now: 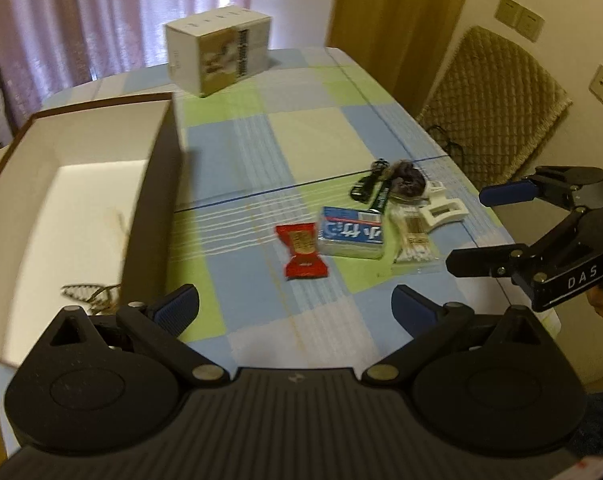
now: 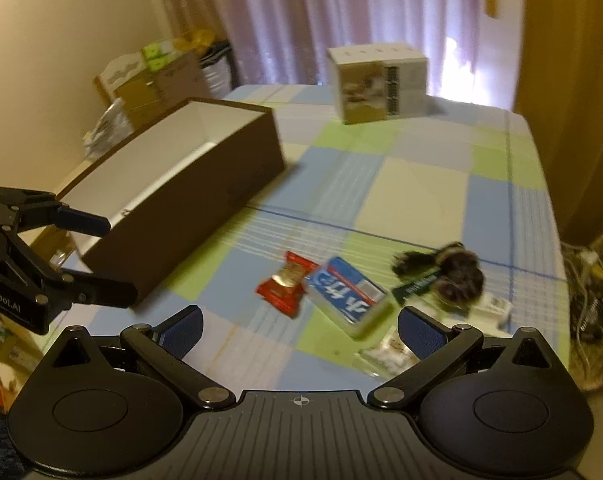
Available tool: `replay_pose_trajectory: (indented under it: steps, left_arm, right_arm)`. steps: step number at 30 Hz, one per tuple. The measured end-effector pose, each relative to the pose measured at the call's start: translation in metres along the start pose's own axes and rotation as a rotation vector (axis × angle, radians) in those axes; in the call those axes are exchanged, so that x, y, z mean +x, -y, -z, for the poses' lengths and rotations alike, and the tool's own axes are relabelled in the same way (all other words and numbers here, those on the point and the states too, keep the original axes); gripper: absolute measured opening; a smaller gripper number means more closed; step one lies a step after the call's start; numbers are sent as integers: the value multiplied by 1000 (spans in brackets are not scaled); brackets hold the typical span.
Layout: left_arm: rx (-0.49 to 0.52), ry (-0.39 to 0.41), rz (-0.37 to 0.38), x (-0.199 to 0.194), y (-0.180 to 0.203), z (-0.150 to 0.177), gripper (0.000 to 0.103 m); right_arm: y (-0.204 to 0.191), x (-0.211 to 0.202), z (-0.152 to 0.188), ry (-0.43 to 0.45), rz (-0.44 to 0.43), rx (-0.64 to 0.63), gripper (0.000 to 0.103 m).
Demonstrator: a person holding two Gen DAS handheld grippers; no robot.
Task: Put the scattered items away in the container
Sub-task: 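Move both tools back toward the remaining items on the table, then grasp the red candy packet with the left gripper while the right grasps the blue toothpick case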
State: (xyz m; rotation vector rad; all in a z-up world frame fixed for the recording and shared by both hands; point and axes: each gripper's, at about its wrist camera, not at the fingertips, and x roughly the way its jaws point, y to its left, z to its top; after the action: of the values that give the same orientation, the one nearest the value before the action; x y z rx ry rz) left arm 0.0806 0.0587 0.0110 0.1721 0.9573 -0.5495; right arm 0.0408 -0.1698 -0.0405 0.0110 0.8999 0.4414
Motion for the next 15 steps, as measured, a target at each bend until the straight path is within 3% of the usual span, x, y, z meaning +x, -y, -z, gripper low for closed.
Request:
replay_pose_trajectory:
  steps: [7, 15]
  left_arm:
    - [72, -14, 2, 46, 14, -6, 95]
    - [105, -57, 5, 104, 15, -12, 84]
  right_arm:
    - [25, 15, 9, -6, 29, 26, 101]
    - [50, 50, 16, -22, 35, -41, 100]
